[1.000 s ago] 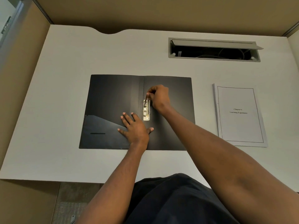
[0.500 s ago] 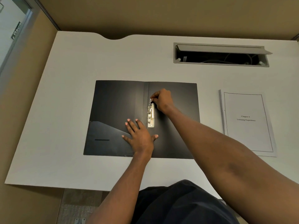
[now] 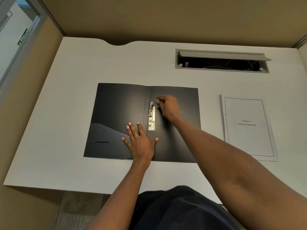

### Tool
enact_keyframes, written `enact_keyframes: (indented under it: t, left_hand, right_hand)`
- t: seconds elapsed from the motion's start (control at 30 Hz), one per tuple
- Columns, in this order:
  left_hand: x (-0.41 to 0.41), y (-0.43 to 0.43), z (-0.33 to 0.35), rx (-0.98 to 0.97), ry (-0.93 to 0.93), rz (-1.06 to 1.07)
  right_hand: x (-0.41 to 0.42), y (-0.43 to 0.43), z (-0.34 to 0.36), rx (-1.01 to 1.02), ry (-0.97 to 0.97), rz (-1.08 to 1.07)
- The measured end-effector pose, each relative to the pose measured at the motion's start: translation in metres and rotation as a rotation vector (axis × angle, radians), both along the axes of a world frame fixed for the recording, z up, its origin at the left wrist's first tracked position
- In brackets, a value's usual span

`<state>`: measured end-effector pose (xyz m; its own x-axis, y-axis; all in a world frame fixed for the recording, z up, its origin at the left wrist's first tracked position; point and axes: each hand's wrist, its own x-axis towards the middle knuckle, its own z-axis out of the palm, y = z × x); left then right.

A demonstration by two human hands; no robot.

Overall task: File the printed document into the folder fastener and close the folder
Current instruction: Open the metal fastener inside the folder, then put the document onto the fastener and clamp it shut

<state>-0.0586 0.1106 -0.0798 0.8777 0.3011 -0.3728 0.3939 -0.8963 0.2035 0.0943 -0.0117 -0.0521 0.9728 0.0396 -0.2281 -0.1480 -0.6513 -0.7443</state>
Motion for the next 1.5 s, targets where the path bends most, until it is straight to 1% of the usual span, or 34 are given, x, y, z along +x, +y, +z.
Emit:
enact_keyframes:
  t: [0.13,0.27,0.37,0.4,0.5,0.6,0.87,1.0,1.17,1.33,1.4,1.5]
  left_hand:
    - [-0.006,-0.005,0.003,0.007,-0.053,-0.017]
    - [-0.009,-0.019,0.015,-0.008,-0.157,0.019]
    - [-0.008,-0.038,0.025,-0.051,-0.26,0.028]
    - [-0.009,-0.057,0.031,-0.07,-0.288,-0.006]
    - [-0.006,-0.083,0.038,-0.106,-0.312,-0.031]
    - [-0.004,-0.09,0.038,-0.117,-0.305,-0.042]
    - [-0.003,-0.194,0.048,-0.236,-0.313,-0.16]
    - [0.003,-0.24,0.049,-0.309,-0.268,-0.158]
    - [0.01,-0.288,0.045,-0.395,-0.201,-0.131]
    - [0.016,-0.323,0.038,-0.412,-0.141,-0.069]
    - [0.018,-0.335,0.035,-0.417,-0.115,-0.034]
    - [0.021,-0.352,0.033,-0.4,-0.093,0.049]
  right_hand:
    - [-0.018,-0.014,0.003,-0.043,-0.026,0.012]
    - [-0.039,-0.034,0.006,-0.052,-0.043,0.012]
    - [-0.053,-0.057,0.011,-0.051,-0.076,-0.028]
    - [-0.059,-0.078,0.013,-0.053,-0.085,-0.062]
    - [-0.069,-0.107,0.012,-0.044,-0.075,-0.1]
    - [-0.081,-0.118,0.012,-0.038,-0.072,-0.114]
    - [-0.114,-0.24,0.01,-0.054,-0.089,-0.284]
    - [-0.127,-0.295,0.007,-0.075,-0.082,-0.348]
    - [-0.136,-0.355,0.003,-0.118,-0.098,-0.452]
    - [-0.135,-0.398,0.0,-0.261,-0.059,-0.504]
    - [-0.134,-0.411,-0.002,-0.289,-0.021,-0.527]
    - [-0.134,-0.422,-0.006,-0.257,0.066,-0.538]
